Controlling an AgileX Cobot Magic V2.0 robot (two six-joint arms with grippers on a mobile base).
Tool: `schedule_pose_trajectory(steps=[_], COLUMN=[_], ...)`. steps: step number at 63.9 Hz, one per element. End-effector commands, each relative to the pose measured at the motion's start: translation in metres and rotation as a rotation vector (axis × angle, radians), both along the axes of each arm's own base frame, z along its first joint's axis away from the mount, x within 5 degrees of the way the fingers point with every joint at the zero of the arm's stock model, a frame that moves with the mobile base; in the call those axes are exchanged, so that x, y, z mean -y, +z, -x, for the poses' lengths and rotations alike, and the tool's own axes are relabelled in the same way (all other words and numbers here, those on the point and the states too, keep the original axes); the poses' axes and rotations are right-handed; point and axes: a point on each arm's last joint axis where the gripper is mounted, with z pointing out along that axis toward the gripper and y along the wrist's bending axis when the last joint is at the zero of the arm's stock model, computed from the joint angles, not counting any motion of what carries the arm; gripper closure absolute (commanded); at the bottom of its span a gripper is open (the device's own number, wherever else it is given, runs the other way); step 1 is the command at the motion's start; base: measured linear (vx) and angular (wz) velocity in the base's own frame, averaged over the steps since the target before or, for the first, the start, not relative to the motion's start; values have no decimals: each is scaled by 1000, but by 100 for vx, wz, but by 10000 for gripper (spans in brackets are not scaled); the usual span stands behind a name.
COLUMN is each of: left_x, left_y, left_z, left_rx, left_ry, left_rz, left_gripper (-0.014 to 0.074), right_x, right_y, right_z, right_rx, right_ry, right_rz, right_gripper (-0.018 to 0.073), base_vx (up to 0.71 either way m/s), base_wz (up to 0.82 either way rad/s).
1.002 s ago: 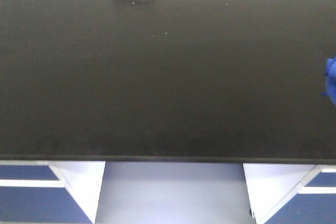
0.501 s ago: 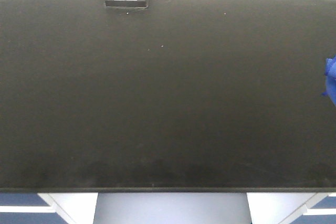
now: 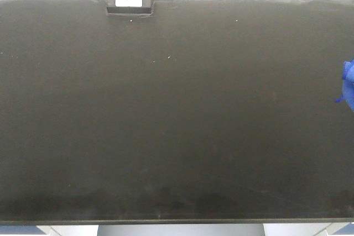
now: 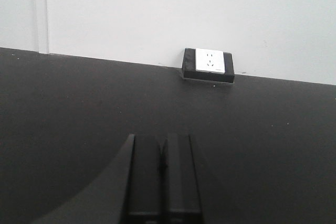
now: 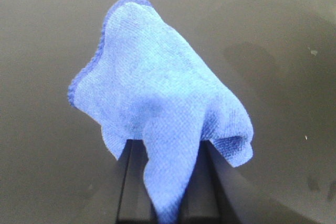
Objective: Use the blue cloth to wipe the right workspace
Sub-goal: 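Lower the held cloth onto the black counter with the right gripper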
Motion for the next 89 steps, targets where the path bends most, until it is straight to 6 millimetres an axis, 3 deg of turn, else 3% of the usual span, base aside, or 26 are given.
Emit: schedule_pose_trajectory(steps=[1,56,67,89], left_x=[1,1,1,1], left_y=[-2,-2,-2,-2], left_z=[0,0,0,0], left_rx=[64,64,64,64], left_ry=[-9,-9,-9,-9], left_rz=[15,15,15,15], left_gripper=[602,602,602,602], right_x=[1,-1,1,1], right_y=[16,14,-7,-74], right_z=[-3,-7,-21,-80], right_rx=[104,105,-56,-293], right_ry=[3,-3,11,57], right_rz=[23,-33,-25,-91], right_gripper=[567,567,567,567], base_vx=[5,1,0,0], base_wz=[0,0,0,0])
